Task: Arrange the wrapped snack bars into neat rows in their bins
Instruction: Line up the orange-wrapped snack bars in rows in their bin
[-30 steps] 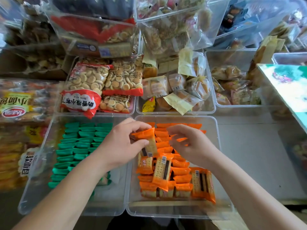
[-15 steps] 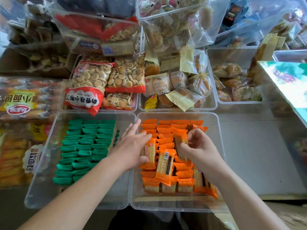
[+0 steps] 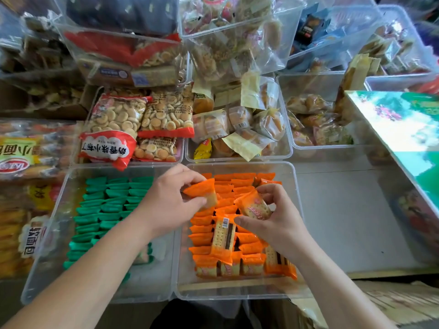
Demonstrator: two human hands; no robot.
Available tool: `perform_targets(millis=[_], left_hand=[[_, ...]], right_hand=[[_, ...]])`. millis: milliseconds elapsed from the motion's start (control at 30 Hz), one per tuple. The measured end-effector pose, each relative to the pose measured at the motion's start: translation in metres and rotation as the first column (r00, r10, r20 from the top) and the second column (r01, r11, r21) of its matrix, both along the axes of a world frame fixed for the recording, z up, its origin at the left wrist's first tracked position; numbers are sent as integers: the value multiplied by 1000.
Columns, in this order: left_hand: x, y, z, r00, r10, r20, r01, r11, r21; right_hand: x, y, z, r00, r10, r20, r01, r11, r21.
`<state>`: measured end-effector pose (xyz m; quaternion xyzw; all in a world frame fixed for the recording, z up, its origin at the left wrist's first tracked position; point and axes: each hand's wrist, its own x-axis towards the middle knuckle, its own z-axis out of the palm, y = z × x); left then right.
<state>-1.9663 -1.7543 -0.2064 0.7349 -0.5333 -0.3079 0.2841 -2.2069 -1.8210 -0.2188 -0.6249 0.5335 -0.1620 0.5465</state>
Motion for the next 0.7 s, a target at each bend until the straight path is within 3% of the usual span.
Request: perform_targets(millis=[100, 233, 367, 533, 700], left_hand=[[-19, -2, 9, 983, 58, -173, -48, 997, 63], [-34, -9, 9, 963, 60, -262, -34, 994, 105], [-59, -19, 11, 910, 12, -414, 63, 984, 167], [-88, -28, -2, 894, 3, -449, 74, 985, 155], [-93, -32, 0, 856, -37, -515, 146, 974, 174]], right_hand=[[-7, 1, -1, 998, -33, 45, 33, 999, -1], [-22, 0, -5, 987, -100, 127, 98, 995, 28], [-38, -4, -8, 973, -189, 135, 185, 982, 40], [-48, -2, -12, 938, -265, 223, 245, 963, 114], [-62, -3, -19, 927, -319, 198, 313, 948, 60]])
